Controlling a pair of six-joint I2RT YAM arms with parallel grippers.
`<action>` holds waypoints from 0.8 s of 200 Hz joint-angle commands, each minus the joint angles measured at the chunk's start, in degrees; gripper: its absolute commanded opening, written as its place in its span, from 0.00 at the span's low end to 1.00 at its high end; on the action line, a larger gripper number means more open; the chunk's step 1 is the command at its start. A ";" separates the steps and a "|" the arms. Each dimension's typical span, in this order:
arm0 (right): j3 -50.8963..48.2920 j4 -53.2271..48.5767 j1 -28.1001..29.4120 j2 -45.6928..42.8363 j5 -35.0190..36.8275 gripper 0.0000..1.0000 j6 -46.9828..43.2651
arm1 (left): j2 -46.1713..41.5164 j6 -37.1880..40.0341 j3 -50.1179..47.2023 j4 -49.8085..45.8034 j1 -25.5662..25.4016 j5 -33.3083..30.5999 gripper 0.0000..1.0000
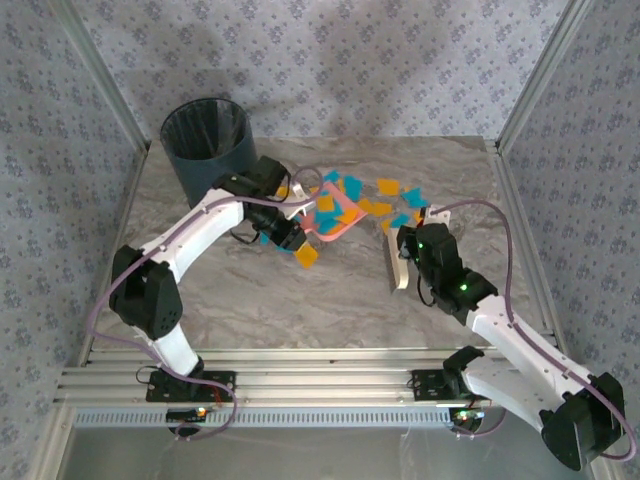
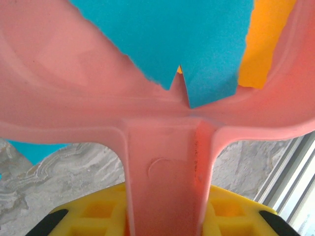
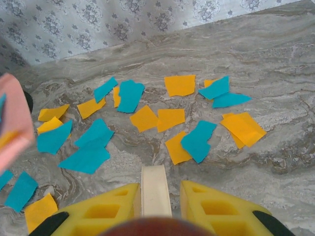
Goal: Sweep away the paper scraps from the table
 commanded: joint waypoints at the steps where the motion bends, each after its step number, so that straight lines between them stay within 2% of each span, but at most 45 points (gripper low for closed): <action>1: -0.43 0.56 -0.56 -1.21 -0.62 0.00 -0.27 | -1.65 -1.83 4.09 -2.14 0.81 3.03 0.00; 135: 0.18 1.88 -2.07 -0.21 -3.81 0.00 -0.93 | 0.78 -6.13 25.29 -12.78 8.79 5.58 0.00; 160: 0.48 2.09 -2.30 0.19 -4.18 0.00 -1.03 | 1.67 -8.55 27.90 -12.35 12.01 9.14 0.00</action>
